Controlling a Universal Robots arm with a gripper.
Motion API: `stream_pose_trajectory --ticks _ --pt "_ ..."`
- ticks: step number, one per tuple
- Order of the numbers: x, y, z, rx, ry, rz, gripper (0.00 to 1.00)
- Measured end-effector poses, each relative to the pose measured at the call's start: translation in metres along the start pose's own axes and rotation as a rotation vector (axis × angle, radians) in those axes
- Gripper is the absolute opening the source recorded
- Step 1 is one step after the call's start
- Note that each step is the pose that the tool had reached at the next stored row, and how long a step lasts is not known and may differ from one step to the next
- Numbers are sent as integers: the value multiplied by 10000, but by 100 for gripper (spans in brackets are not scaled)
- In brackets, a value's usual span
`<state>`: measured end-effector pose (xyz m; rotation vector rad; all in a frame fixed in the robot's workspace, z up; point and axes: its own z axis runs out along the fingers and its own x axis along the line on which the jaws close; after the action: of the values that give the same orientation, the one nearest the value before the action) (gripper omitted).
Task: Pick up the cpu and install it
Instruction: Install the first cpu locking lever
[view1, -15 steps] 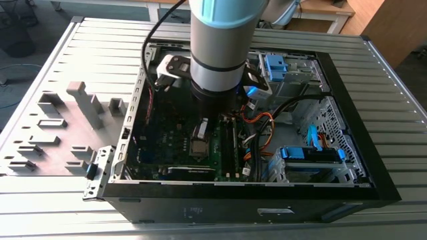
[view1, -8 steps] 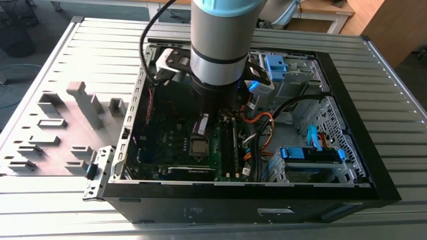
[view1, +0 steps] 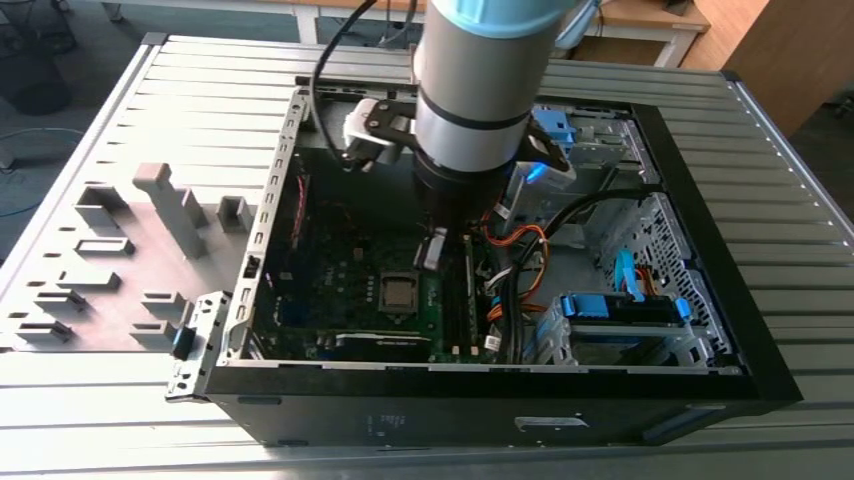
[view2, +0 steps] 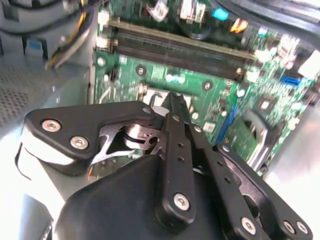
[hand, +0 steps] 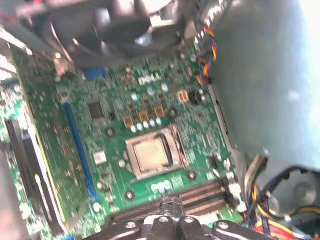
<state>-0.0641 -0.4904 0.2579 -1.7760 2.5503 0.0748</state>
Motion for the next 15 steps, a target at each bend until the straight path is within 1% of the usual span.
stream_pose_trajectory --ticks 1,3,5,7,10,15 --pt "-19 -39 2 0 -1 -1 11" --pt "-68 -86 6 -1 -1 0 11" --pt "-128 -121 11 0 1 0 11" --pt "-197 -138 19 0 0 -1 11" --pt "-294 -132 34 0 0 1 11" --pt "-447 -79 81 0 0 0 11"
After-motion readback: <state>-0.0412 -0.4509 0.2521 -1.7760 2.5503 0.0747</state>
